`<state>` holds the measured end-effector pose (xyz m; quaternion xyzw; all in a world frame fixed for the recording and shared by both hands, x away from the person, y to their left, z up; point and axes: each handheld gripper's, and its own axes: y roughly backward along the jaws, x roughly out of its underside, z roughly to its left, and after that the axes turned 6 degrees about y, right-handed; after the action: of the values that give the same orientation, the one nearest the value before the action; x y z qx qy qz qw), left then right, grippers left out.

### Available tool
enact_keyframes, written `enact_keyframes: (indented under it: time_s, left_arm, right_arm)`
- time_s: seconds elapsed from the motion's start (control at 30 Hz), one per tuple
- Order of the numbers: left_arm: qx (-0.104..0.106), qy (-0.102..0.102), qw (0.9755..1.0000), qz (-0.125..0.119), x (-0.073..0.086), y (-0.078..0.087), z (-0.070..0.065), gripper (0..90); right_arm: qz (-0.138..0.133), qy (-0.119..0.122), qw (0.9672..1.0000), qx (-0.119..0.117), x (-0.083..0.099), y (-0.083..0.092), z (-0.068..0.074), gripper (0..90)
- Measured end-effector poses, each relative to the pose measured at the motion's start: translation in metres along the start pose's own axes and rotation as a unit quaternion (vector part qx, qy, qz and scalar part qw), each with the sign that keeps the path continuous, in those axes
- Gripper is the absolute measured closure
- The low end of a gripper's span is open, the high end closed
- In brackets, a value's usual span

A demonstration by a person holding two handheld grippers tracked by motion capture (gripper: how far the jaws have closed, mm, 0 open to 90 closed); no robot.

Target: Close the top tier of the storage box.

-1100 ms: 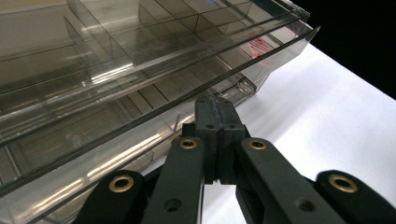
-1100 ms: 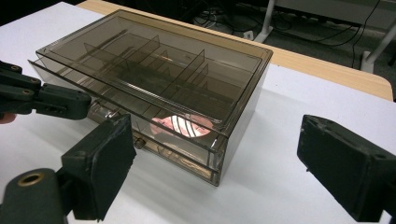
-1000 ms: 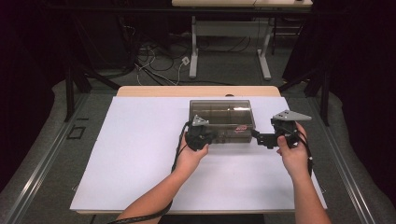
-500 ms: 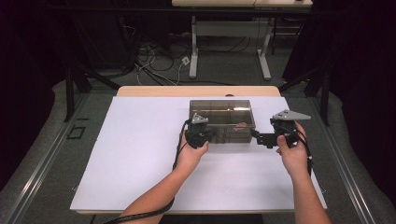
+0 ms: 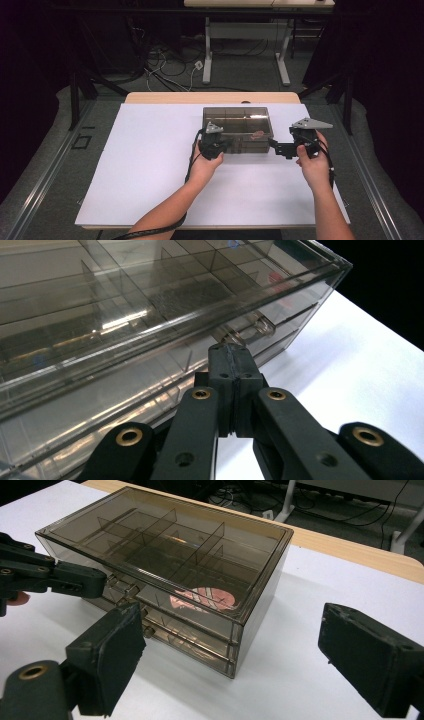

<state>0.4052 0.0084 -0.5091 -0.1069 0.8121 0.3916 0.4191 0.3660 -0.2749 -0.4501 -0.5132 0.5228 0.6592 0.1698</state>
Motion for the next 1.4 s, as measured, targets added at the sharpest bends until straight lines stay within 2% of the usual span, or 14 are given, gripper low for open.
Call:
enact_keyframes:
  time_s: [0.17,0.37,0.63,0.97,1.17,1.4]
  left_arm:
    - [0.002,-0.010,0.9999,0.003,0.000,0.005,-0.004,89.4]
    - [0.004,-0.013,0.9999,-0.003,-0.002,0.012,-0.007,88.4]
    - [0.007,-0.019,0.9998,0.000,-0.004,0.019,-0.009,84.8]
    - [-0.001,-0.016,0.9999,-0.002,-0.008,0.034,-0.006,74.9]
    - [-0.002,-0.009,0.9999,-0.009,-0.009,0.044,-0.003,66.2]
    - [-0.006,-0.010,0.9998,-0.015,-0.011,0.053,-0.001,55.7]
  right_arm:
    - [-0.007,-0.002,1.0000,0.001,0.000,0.000,0.001,11.0]
    - [-0.003,0.000,1.0000,-0.003,-0.001,0.000,0.001,11.0]
    - [-0.004,0.001,1.0000,-0.003,-0.001,0.000,0.001,11.0]
    - [-0.002,-0.002,1.0000,-0.002,-0.001,0.001,0.003,11.0]
    - [-0.003,0.004,1.0000,-0.002,-0.002,0.000,0.004,11.0]
    - [-0.005,0.004,1.0000,-0.002,-0.002,0.000,0.004,11.0]
